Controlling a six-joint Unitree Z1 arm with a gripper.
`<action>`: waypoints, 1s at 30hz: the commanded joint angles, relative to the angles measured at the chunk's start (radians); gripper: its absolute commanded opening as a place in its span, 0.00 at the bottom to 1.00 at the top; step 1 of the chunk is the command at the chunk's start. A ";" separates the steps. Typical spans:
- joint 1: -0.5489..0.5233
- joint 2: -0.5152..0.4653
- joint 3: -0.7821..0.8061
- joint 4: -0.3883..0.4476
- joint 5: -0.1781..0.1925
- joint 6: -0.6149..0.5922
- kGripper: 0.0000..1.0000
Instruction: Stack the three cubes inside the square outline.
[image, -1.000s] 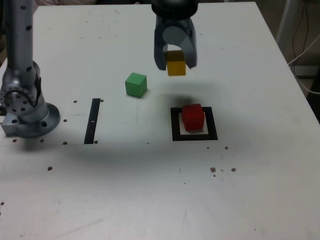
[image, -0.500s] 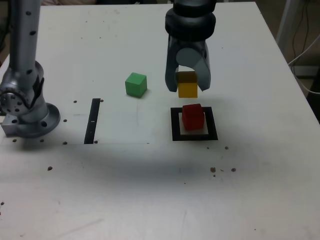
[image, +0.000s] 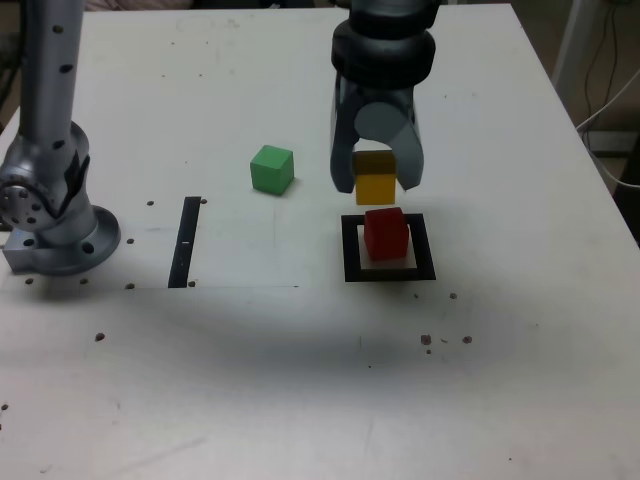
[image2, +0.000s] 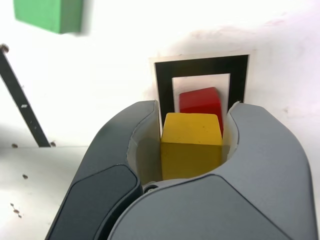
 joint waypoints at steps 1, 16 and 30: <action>-0.009 -0.003 0.001 0.007 -0.001 -0.019 0.21; -0.019 0.036 -0.015 0.004 -0.028 -0.041 0.21; -0.020 0.068 -0.049 0.022 -0.010 -0.030 0.28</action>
